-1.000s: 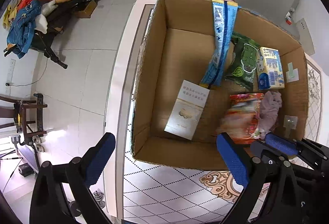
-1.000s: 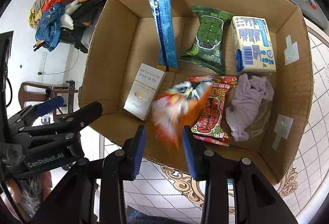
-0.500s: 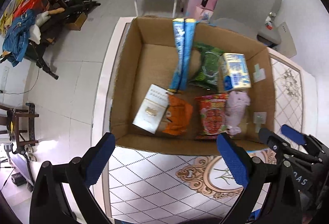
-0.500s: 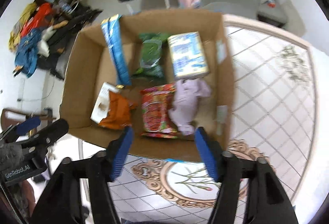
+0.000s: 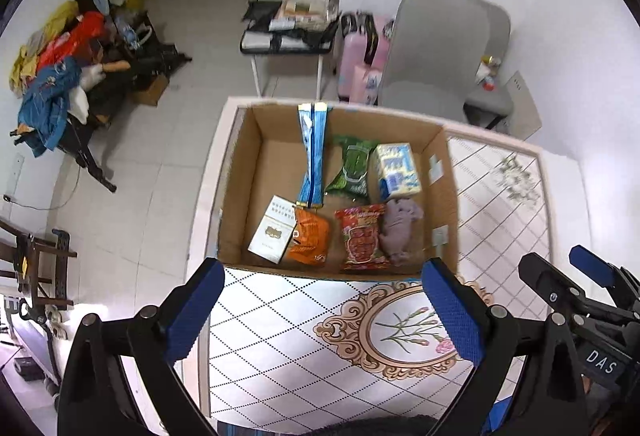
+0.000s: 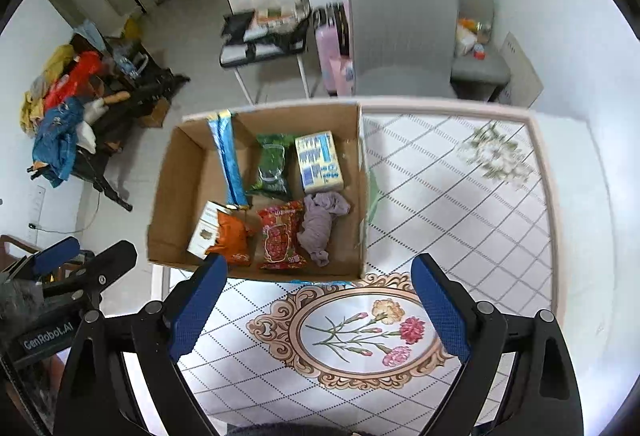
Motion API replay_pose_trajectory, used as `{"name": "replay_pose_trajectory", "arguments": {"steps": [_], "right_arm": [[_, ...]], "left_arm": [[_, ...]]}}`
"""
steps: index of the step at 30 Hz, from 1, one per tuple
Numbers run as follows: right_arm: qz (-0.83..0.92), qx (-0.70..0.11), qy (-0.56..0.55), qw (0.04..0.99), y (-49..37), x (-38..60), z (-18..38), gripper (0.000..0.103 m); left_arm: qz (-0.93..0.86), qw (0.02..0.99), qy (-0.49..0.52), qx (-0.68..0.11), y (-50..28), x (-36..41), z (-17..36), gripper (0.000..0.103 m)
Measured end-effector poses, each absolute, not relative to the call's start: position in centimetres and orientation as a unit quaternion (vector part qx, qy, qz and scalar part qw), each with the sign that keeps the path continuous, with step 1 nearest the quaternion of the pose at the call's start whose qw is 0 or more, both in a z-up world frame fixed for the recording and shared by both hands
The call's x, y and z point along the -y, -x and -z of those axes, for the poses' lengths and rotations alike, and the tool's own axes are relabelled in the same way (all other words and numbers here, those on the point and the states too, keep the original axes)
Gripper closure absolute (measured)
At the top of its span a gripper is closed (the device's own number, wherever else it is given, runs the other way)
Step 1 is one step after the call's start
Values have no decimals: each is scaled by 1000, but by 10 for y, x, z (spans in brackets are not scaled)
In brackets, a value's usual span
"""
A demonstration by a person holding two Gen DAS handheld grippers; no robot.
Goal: Organize soft objects
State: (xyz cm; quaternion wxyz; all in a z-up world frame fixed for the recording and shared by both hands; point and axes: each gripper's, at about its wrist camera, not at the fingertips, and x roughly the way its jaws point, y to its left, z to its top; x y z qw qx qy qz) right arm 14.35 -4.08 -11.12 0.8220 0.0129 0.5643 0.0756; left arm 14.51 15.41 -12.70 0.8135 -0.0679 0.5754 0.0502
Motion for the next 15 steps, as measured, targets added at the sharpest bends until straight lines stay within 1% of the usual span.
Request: {"name": "replay_pose_trajectory", "arguments": {"steps": [7, 15], "right_arm": [[-63, -523, 4, 850, -97, 51, 47, 8], [-65, -504, 9, 861, -54, 59, 2, 8]], "left_arm": [[-55, 836, 46, -544, -110, -145, 76, 2], [-54, 849, 43, -523, -77, -133, 43, 2]]}}
